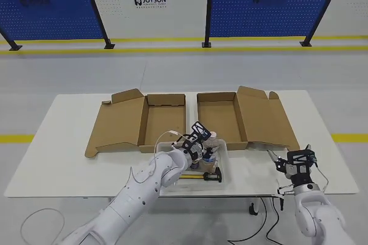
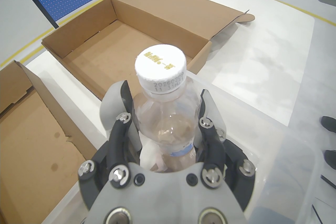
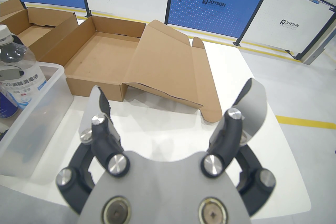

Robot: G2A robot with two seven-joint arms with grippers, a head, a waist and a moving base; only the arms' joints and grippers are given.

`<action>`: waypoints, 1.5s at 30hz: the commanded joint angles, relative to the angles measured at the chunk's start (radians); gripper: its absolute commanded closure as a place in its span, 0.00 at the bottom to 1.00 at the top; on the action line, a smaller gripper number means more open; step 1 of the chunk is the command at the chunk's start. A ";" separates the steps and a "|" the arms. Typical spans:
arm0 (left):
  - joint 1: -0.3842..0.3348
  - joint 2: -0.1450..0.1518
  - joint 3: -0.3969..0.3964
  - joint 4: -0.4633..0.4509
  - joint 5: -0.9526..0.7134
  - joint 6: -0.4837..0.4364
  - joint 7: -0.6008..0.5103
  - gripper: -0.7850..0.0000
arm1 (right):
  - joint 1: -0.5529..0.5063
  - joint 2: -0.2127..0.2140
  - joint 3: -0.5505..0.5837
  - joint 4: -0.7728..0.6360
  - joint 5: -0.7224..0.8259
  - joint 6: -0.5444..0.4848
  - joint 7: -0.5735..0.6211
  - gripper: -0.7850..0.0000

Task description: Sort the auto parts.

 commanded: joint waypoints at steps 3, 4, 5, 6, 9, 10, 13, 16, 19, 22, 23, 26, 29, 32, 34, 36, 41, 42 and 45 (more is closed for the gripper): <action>0.007 -0.001 -0.004 -0.007 0.009 -0.018 0.014 1.00 | 0.000 0.000 0.000 0.000 0.000 0.000 0.000 0.00; 0.009 0.000 -0.005 -0.012 0.013 -0.027 0.020 1.00 | 0.000 0.000 0.000 0.000 0.000 0.000 0.000 0.00; 0.011 0.001 -0.007 -0.018 0.019 -0.033 0.026 1.00 | 0.000 0.000 0.000 0.000 0.000 0.000 0.000 0.00; 0.014 0.002 -0.009 -0.026 0.027 -0.040 0.032 1.00 | 0.000 0.000 0.000 0.000 0.000 0.000 0.000 0.00; 0.024 0.007 -0.019 -0.052 0.043 -0.071 0.048 1.00 | 0.000 0.000 0.000 0.000 0.000 0.000 0.000 0.00; 0.026 0.010 -0.020 -0.061 0.067 -0.080 0.053 1.00 | 0.000 0.000 0.000 0.000 0.000 0.000 0.000 0.00; 0.044 0.017 -0.026 -0.089 0.110 -0.099 0.076 1.00 | 0.000 0.000 0.000 0.000 0.000 0.000 0.000 0.00; 0.064 0.024 -0.045 -0.121 0.110 -0.113 0.072 1.00 | 0.000 0.000 0.000 0.000 0.000 0.000 0.000 0.00; 0.084 0.032 -0.072 -0.159 0.094 -0.133 0.061 1.00 | 0.000 0.000 0.000 0.000 0.000 0.000 0.000 0.00; 0.105 0.042 -0.106 -0.208 0.087 -0.151 0.042 1.00 | 0.000 0.000 0.000 0.000 0.000 0.000 0.000 0.00; 0.116 0.046 -0.118 -0.225 0.076 -0.158 0.037 1.00 | 0.000 0.000 0.000 0.000 0.000 0.000 0.000 0.00; 0.149 0.057 -0.162 -0.281 0.043 -0.175 0.018 1.00 | 0.000 0.000 0.000 0.000 0.000 0.000 0.000 0.00; 0.181 0.069 -0.205 -0.335 0.018 -0.193 -0.007 1.00 | 0.000 0.000 0.000 0.000 0.000 0.000 0.000 0.00; 0.212 0.081 -0.242 -0.390 0.026 -0.213 -0.024 1.00 | 0.000 0.000 0.000 0.000 0.000 0.000 0.000 0.00; 0.230 0.089 -0.268 -0.422 0.030 -0.229 -0.037 1.00 | 0.000 0.000 0.000 0.000 0.000 0.000 0.000 0.00; 0.249 0.097 -0.291 -0.451 0.037 -0.244 -0.044 1.00 | 0.000 0.000 0.000 0.000 0.000 0.000 0.000 0.00; 0.286 0.111 -0.349 -0.494 0.020 -0.261 -0.055 1.00 | 0.000 0.000 0.000 0.000 0.000 0.000 0.000 0.00; 0.289 0.113 -0.356 -0.497 0.022 -0.259 -0.055 1.00 | 0.000 0.000 0.000 0.000 0.000 0.000 0.000 0.00; 0.297 0.117 -0.388 -0.501 0.024 -0.225 -0.043 1.00 | 0.000 0.000 0.000 0.000 0.000 0.000 0.000 0.00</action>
